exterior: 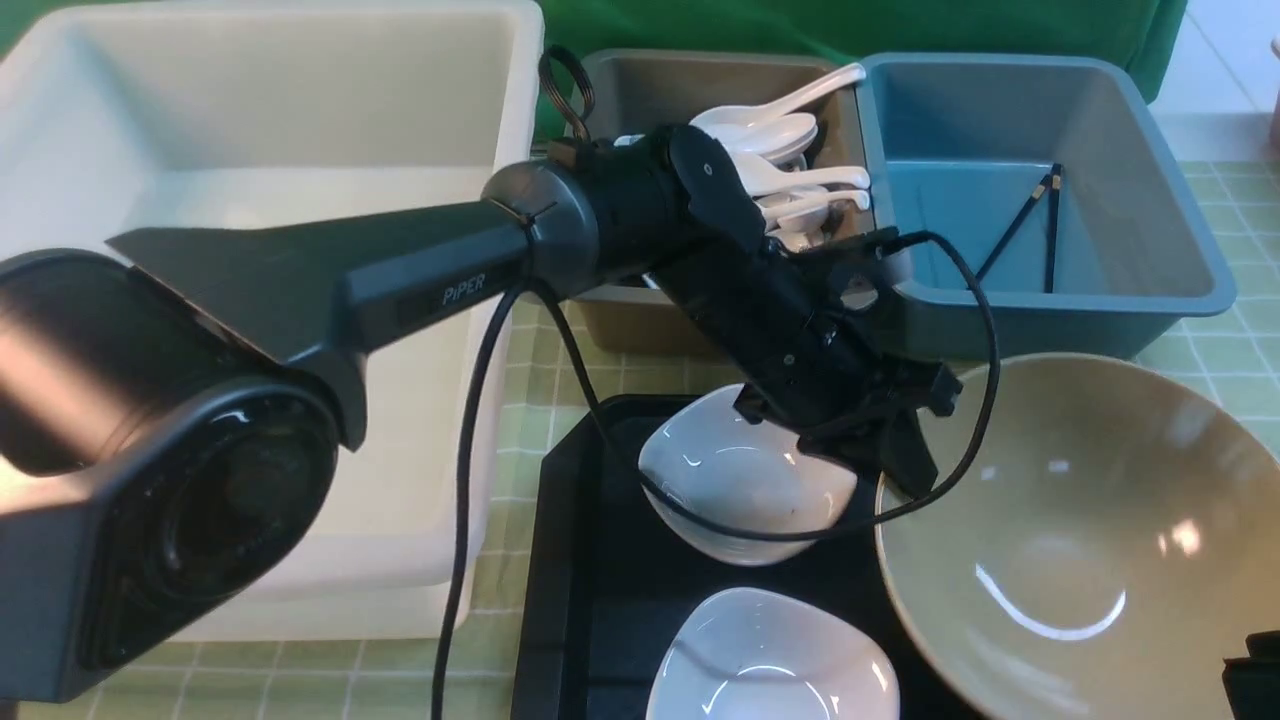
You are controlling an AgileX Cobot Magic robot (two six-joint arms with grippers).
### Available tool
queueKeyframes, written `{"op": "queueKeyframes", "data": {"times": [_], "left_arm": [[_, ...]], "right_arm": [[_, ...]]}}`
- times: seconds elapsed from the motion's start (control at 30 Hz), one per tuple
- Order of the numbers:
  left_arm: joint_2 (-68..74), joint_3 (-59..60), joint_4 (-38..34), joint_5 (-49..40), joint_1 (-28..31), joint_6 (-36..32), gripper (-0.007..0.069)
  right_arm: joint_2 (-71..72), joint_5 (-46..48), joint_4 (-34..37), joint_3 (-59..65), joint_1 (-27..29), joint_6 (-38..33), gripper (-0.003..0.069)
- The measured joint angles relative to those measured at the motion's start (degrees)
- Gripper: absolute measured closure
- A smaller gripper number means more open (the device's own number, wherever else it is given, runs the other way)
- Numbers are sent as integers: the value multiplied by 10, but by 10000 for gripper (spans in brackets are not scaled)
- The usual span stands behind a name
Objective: On green table put chopsticks spoon bowls plates into blue grey white boxes.
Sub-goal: 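Grasp the large bowl on the tray by its rim, then place the tan bowl onto the bowl stack in the left bin with the left gripper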
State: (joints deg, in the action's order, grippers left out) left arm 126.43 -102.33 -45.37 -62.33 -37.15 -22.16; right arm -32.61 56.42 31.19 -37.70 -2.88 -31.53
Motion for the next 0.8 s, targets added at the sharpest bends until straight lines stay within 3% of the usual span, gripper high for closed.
{"op": "queueKeyframes", "data": {"times": [0.17,0.37,0.6,0.8], "left_arm": [[-9,-44,14,-26,8,-1,608],[-67,-116,16,-74,65,8,608],[-214,-124,73,-87,214,40,608],[-400,-1,114,-92,417,50,608]], "right_arm": [[0,-4,0,0,0,-1,494],[0,-22,22,-26,-11,-37,487],[-9,-48,103,-108,-39,-124,486],[-86,-54,114,-157,-62,-172,486]]}}
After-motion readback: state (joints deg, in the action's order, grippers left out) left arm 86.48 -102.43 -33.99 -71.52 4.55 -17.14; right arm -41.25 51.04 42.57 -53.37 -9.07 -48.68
